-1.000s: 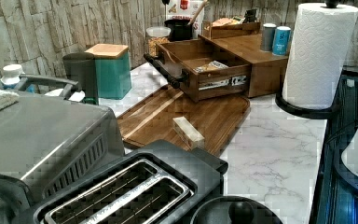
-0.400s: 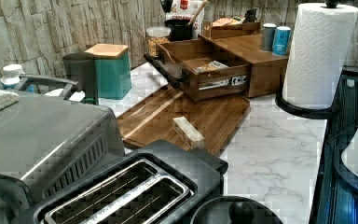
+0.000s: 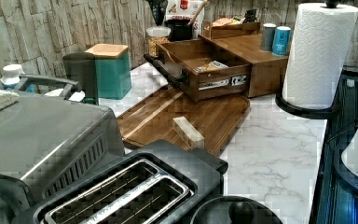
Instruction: Close the drawer.
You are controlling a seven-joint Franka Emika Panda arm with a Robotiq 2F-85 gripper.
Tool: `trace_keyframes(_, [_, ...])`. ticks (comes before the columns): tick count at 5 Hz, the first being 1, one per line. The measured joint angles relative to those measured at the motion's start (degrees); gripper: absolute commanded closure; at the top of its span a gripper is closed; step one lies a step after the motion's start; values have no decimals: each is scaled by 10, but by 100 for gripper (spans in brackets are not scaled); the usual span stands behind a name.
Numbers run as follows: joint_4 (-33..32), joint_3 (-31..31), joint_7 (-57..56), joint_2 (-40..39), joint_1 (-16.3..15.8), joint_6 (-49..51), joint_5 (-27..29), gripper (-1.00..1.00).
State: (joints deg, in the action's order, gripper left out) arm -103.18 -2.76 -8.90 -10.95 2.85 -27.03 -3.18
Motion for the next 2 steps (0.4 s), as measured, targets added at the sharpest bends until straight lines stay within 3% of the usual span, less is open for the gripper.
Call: trace_keyframes(2, [11,0,-14,-75,-2,-46,-10,100])
